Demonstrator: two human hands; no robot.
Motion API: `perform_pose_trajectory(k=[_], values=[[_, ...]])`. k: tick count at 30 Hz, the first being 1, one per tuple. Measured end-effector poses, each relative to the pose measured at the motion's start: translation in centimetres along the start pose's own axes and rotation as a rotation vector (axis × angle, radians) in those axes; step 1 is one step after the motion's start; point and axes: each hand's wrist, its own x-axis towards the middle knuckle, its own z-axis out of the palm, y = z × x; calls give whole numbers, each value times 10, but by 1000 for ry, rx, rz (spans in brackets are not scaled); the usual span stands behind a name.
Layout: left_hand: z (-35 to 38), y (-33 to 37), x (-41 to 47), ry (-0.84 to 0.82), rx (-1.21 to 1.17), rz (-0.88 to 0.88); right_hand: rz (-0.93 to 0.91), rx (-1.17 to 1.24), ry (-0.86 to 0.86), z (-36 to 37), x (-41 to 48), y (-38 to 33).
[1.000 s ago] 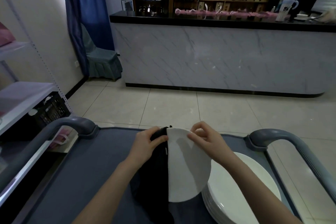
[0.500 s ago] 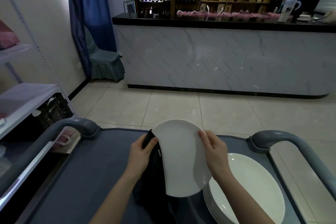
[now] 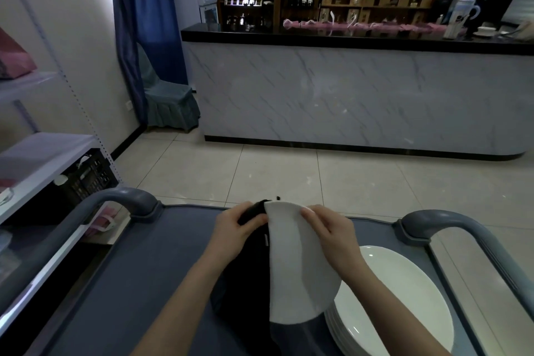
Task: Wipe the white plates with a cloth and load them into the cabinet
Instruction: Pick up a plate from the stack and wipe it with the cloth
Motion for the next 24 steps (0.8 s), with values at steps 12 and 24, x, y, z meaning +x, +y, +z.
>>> perform_pose_trajectory(k=[12, 24], values=[[-6, 1, -4, 12, 26, 54, 27, -135, -267, -15, 16, -10], [0, -15, -19, 211, -223, -88, 119, 127, 178, 6, -6, 5]])
